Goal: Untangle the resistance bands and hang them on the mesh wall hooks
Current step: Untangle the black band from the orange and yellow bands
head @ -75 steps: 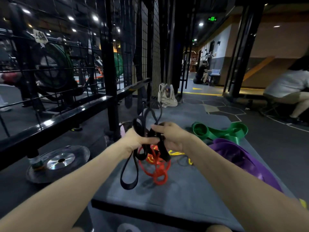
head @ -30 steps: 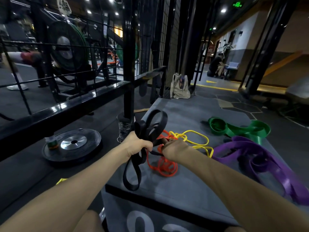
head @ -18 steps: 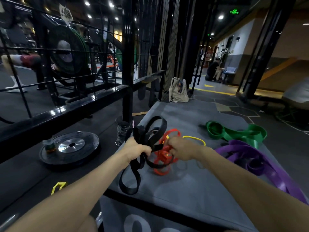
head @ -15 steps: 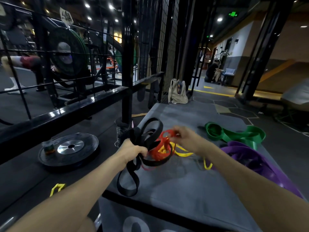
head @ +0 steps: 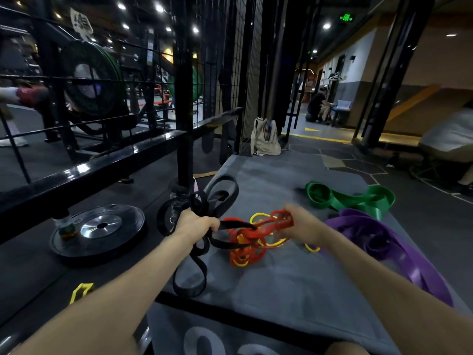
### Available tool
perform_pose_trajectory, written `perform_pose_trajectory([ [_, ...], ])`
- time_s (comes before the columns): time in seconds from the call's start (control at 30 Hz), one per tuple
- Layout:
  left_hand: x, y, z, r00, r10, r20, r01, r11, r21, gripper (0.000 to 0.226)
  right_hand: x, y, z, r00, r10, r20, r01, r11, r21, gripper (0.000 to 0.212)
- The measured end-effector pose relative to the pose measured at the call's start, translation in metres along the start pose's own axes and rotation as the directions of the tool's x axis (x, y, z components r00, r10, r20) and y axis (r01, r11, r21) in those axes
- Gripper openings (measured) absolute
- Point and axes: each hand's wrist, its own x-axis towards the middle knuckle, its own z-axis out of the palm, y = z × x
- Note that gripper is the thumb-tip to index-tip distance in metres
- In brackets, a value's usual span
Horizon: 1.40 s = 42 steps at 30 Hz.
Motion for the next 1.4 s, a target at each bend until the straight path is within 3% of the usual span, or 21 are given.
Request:
perform_pose_trajectory([
  [0.1, -0.006, 0.000, 0.010, 0.999, 0.015, 0.047, -0.012, 0.998, -0.066, 0.019, -0.003, 0.015, 0.008, 0.999, -0.038, -0.011, 0.038, 0.997, 0.071, 0.031],
  [0.27, -0.009, 0.002, 0.021, 0.996, -0.015, 0.082, 0.026, 0.991, -0.131, 0.014, -0.001, 0.011, 0.001, 0.971, -0.019, -0.239, 0.100, 0.939, 0.330, 0.016],
  [0.33, -0.009, 0.004, 0.023, 0.996, -0.016, 0.086, 0.027, 0.992, -0.124, 0.014, 0.003, 0.004, -0.007, 0.945, 0.108, -0.308, 0.096, 0.811, 0.577, 0.017],
  [0.4, -0.009, 0.005, 0.023, 0.996, -0.018, 0.085, 0.025, 0.996, -0.088, 0.013, 0.003, 0.000, -0.014, 0.932, 0.226, -0.284, 0.120, 0.548, 0.828, 0.022],
  [0.47, -0.010, 0.006, 0.023, 0.997, -0.018, 0.073, 0.021, 0.999, -0.043, 0.013, 0.000, 0.002, -0.021, 0.926, 0.265, -0.269, 0.150, 0.394, 0.907, 0.024],
  [0.73, -0.011, 0.011, 0.020, 0.999, 0.028, 0.036, -0.030, 0.998, 0.052, 0.020, -0.008, 0.033, -0.023, 0.791, 0.544, -0.282, 0.218, 0.180, 0.959, 0.027],
  [0.8, -0.013, 0.011, 0.022, 0.998, 0.031, 0.051, -0.034, 0.997, 0.064, 0.020, -0.009, 0.039, -0.021, 0.767, 0.563, -0.307, 0.168, 0.286, 0.943, 0.026],
  [0.87, -0.013, 0.010, 0.025, 0.998, 0.014, 0.059, -0.017, 0.999, 0.043, 0.019, -0.010, 0.049, -0.015, 0.788, 0.493, -0.367, 0.015, 0.582, 0.813, 0.025],
  [0.93, -0.013, 0.008, 0.026, 0.998, -0.004, 0.063, 0.004, 1.000, 0.009, 0.017, -0.012, 0.059, -0.005, 0.882, 0.356, -0.308, -0.138, 0.821, 0.554, 0.024],
  [1.0, -0.014, 0.007, 0.026, 0.997, -0.009, 0.079, 0.010, 1.000, -0.010, 0.016, -0.017, 0.067, 0.008, 0.966, 0.218, -0.136, -0.172, 0.942, 0.287, 0.012],
  [1.03, -0.014, 0.007, 0.025, 0.996, -0.005, 0.085, 0.006, 1.000, -0.013, 0.016, -0.019, 0.069, 0.015, 0.985, 0.164, -0.059, -0.153, 0.976, 0.157, 0.007],
  [1.1, -0.017, 0.008, 0.023, 0.996, 0.012, 0.092, -0.011, 1.000, -0.005, 0.019, -0.022, 0.065, 0.023, 0.991, 0.135, 0.010, -0.135, 0.991, -0.024, 0.021],
  [1.17, -0.016, 0.012, 0.021, 0.995, 0.033, 0.092, -0.033, 0.999, -0.004, 0.021, -0.022, 0.053, 0.022, 0.994, 0.106, 0.001, -0.106, 0.992, -0.064, 0.033],
  [1.33, -0.013, 0.041, 0.024, 0.989, 0.093, 0.111, -0.087, 0.995, -0.057, 0.019, -0.012, 0.014, 0.010, 0.998, 0.036, -0.059, -0.021, 0.971, 0.239, 0.050],
  [1.4, -0.012, 0.055, 0.026, 0.990, 0.091, 0.112, -0.079, 0.991, -0.106, 0.021, -0.004, 0.009, 0.008, 0.997, 0.018, -0.080, 0.003, 0.968, 0.251, 0.048],
])
